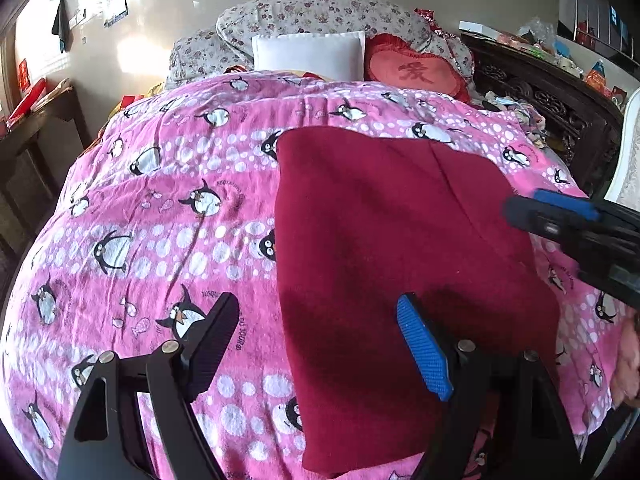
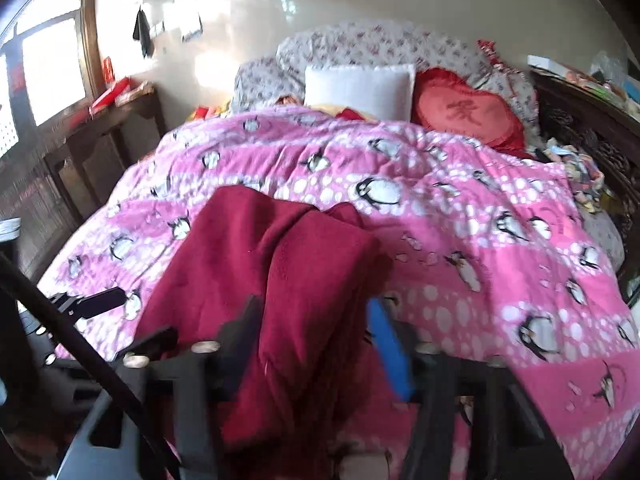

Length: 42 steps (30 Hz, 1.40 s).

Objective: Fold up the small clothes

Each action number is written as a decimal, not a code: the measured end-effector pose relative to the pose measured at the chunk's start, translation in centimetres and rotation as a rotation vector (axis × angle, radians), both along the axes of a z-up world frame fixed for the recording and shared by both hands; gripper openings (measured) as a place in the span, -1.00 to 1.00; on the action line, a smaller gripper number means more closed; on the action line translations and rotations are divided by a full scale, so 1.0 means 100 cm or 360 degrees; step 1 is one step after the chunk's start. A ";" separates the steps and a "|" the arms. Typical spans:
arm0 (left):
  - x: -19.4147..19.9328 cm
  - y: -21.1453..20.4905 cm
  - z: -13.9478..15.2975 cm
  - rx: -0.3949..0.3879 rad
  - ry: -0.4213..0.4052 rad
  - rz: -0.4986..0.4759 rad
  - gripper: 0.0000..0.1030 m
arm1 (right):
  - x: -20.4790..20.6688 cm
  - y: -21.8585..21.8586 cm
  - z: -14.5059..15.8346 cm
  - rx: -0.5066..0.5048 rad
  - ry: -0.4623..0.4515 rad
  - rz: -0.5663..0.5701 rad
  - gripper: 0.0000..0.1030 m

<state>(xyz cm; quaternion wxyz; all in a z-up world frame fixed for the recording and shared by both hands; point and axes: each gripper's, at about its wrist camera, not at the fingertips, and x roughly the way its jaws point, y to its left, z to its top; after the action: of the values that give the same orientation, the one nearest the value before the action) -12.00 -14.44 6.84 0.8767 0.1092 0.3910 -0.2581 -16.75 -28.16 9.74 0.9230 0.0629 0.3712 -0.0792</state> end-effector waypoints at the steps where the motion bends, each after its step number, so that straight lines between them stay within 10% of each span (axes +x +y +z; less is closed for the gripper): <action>1: 0.001 -0.001 -0.002 -0.0002 0.0002 0.0007 0.59 | 0.010 0.001 -0.006 -0.0040 0.0047 -0.0004 -0.34; 13: 0.014 -0.012 -0.013 -0.0005 0.0015 0.0023 0.68 | 0.054 -0.019 -0.037 -0.0140 0.0159 -0.0090 -0.38; 24: 0.009 -0.010 -0.011 0.0009 -0.0004 0.0050 0.68 | -0.026 0.035 -0.022 -0.0081 0.0134 0.0109 -0.34; 42: -0.026 0.008 0.018 0.0015 -0.0110 0.0081 0.68 | -0.061 0.029 0.016 0.0042 -0.0122 -0.0220 0.59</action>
<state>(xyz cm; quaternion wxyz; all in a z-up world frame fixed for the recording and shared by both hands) -14.57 -13.68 8.60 0.8955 0.1120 0.3644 -0.2299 -22.80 -25.26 11.36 0.9280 0.1034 0.3314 -0.1354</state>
